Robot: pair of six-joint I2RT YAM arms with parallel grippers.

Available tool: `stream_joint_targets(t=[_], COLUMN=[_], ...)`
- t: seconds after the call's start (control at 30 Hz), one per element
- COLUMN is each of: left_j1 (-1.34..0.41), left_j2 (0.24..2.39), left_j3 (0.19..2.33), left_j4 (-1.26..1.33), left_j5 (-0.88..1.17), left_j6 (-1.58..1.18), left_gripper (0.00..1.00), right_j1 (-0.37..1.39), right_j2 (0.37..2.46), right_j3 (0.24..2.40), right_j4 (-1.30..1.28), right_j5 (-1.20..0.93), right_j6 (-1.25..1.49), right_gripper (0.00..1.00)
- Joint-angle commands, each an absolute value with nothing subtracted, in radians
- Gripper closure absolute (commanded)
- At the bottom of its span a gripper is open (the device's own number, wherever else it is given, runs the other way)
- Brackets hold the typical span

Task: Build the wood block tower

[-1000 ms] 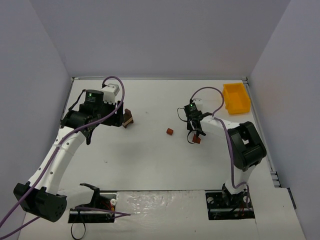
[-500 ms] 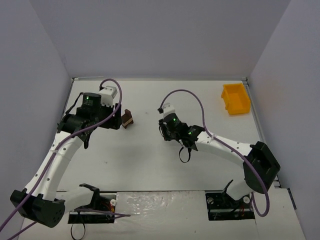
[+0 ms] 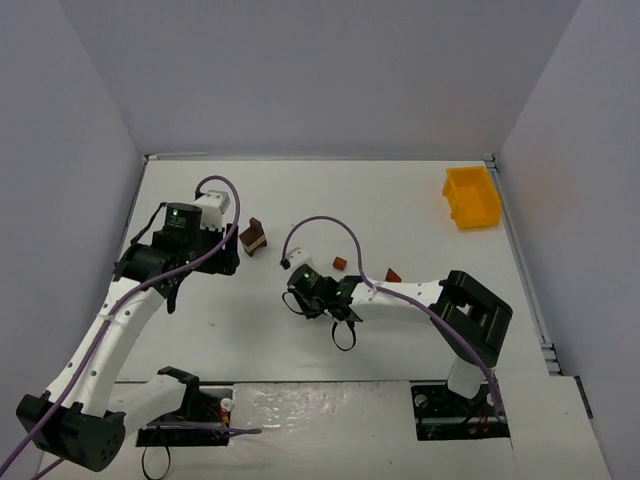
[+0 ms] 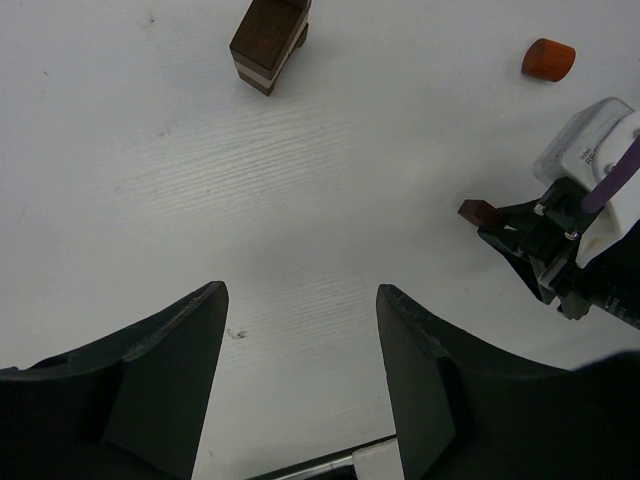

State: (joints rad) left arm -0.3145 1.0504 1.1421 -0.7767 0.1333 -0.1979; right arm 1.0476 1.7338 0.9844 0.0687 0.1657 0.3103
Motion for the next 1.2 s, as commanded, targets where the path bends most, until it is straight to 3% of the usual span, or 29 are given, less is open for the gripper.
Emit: stream_joint_targets(t=[0.0,0.2,0.5,0.73,0.87,1.17], left_j1=[-0.311,-0.313,-0.365,-0.547,-0.63,-0.718], left_j2=[1.019,1.027,1.042,1.125,1.195,1.368], left_j3=[1.133,1.098,1.069,1.066,1.072,1.085], left_j4=[-0.751,-0.747,-0.693,-0.619,-0.576,-0.456], left_j5=[0.13,0.158,0.196,0.169,0.164,0.232], left_j6=[-0.215,-0.212,-0.234,-0.156,-0.113,-0.022], left_gripper=[0.42,0.42,0.42,0.41,0.34,0.28], right_j1=[1.06,1.064,1.066,0.951,0.817,0.432], right_j2=[1.732,1.738,1.657,1.413,1.296,1.048], right_j3=[0.999,0.998,0.992,0.956,0.923,0.869], right_j4=[0.141,0.141,0.141,0.101,0.04,-0.092], right_j5=[0.179,0.171,0.177,0.177,0.198,0.187], right_j6=[0.315,0.304,0.284,0.267,0.26,0.263], right_gripper=[0.85,0.67,0.57,0.2,0.01,0.0])
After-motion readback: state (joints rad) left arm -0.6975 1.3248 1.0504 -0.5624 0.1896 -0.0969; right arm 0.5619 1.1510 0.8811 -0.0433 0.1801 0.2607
